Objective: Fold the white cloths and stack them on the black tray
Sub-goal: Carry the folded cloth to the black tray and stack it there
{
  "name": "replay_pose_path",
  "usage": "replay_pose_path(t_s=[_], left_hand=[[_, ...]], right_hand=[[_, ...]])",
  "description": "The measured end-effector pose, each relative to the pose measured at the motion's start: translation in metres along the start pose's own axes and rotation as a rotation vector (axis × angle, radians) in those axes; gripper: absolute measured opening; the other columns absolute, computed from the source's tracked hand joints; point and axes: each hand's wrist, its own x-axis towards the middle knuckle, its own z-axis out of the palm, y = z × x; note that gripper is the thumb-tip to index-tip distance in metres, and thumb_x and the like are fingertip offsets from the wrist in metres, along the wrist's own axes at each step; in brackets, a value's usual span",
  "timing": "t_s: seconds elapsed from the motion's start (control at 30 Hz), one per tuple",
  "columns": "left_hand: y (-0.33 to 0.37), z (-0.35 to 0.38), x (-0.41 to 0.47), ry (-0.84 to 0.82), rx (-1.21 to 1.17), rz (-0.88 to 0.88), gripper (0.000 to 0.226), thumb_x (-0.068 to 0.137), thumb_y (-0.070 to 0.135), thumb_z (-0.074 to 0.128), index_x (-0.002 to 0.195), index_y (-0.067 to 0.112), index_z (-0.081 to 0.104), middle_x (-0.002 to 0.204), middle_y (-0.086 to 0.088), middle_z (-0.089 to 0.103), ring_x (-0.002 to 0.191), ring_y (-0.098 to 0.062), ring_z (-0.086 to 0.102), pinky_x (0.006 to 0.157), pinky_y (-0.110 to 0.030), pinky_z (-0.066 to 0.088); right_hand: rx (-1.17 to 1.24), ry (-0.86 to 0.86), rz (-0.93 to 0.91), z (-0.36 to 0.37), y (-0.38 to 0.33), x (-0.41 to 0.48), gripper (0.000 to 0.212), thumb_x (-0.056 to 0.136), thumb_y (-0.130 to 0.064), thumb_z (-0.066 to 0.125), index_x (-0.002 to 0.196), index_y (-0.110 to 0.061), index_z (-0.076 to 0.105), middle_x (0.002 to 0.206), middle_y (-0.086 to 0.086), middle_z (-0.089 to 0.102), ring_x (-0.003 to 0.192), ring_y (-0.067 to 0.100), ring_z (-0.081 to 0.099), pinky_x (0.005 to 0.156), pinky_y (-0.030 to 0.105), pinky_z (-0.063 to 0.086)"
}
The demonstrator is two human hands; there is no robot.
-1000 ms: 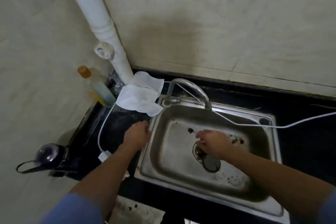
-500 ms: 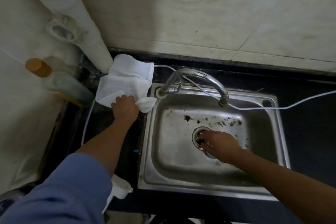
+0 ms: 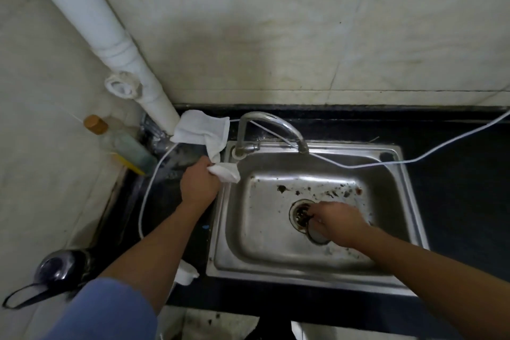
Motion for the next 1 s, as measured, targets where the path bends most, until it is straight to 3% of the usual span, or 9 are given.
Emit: replay_pose_path(t_s=[0.1, 0.23, 0.37, 0.53, 0.7, 0.83, 1.0], left_hand=[[0.04, 0.007, -0.039, 0.007, -0.018, 0.073, 0.01, 0.077, 0.011, 0.048, 0.071, 0.016, 0.043, 0.075, -0.017, 0.061, 0.072, -0.035, 0.059, 0.064, -0.038, 0.045], [0.105, 0.032, -0.095, 0.018, -0.025, 0.161, 0.014, 0.078, 0.007, 0.048, 0.069, 0.017, 0.043, 0.069, -0.009, 0.055, 0.07, -0.03, 0.054, 0.056, -0.031, 0.034], [0.18, 0.068, -0.148, -0.073, -0.046, 0.236, 0.011, 0.075, 0.001, 0.05, 0.074, 0.012, 0.053, 0.07, -0.004, 0.059, 0.071, -0.027, 0.056, 0.06, -0.038, 0.047], [0.275, 0.111, -0.19, -0.212, -0.085, 0.37, 0.011, 0.077, 0.002, 0.048, 0.072, 0.012, 0.051, 0.067, -0.004, 0.057, 0.065, -0.024, 0.054, 0.056, -0.042, 0.044], [0.364, 0.154, -0.213, -0.307, -0.139, 0.54, 0.014, 0.074, 0.001, 0.047, 0.068, 0.013, 0.049, 0.064, 0.0, 0.052, 0.066, -0.021, 0.051, 0.055, -0.033, 0.037], [0.423, 0.194, -0.221, -0.413, -0.233, 0.602, 0.016, 0.073, 0.001, 0.047, 0.067, 0.016, 0.05, 0.063, 0.0, 0.054, 0.067, -0.021, 0.054, 0.056, -0.034, 0.042], [0.462, 0.246, -0.22, -0.57, -0.294, 0.628, 0.017, 0.072, 0.001, 0.046, 0.064, 0.016, 0.047, 0.063, 0.001, 0.053, 0.061, -0.016, 0.05, 0.053, -0.031, 0.038]], right_hand=[[0.038, 0.031, -0.013, 0.002, 0.027, -0.04, 0.026, 0.093, -0.04, 0.046, 0.11, -0.028, 0.061, 0.106, -0.002, 0.065, 0.09, 0.018, 0.061, 0.072, 0.029, 0.048], [0.078, 0.067, 0.039, 0.014, 0.078, -0.11, 0.031, 0.093, -0.042, 0.048, 0.119, -0.028, 0.058, 0.109, -0.004, 0.066, 0.095, 0.017, 0.063, 0.079, 0.03, 0.05], [0.078, 0.113, 0.119, 0.021, 0.136, -0.179, 0.026, 0.092, -0.039, 0.047, 0.113, -0.027, 0.058, 0.114, -0.002, 0.065, 0.1, 0.022, 0.062, 0.081, 0.033, 0.049], [0.112, 0.194, 0.272, 0.021, 0.198, -0.25, 0.034, 0.093, -0.043, 0.048, 0.123, -0.029, 0.055, 0.12, -0.001, 0.063, 0.108, 0.023, 0.06, 0.085, 0.035, 0.049], [0.217, 0.252, 0.444, 0.034, 0.245, -0.3, 0.033, 0.094, -0.042, 0.049, 0.123, -0.028, 0.055, 0.115, -0.003, 0.065, 0.103, 0.021, 0.061, 0.082, 0.034, 0.05], [0.247, 0.268, 0.561, 0.044, 0.272, -0.328, 0.032, 0.093, -0.041, 0.05, 0.122, -0.029, 0.056, 0.115, -0.005, 0.065, 0.106, 0.02, 0.061, 0.083, 0.033, 0.048], [0.275, 0.25, 0.718, 0.048, 0.306, -0.356, 0.03, 0.093, -0.041, 0.049, 0.12, -0.03, 0.056, 0.114, -0.007, 0.066, 0.105, 0.018, 0.061, 0.082, 0.031, 0.047]])
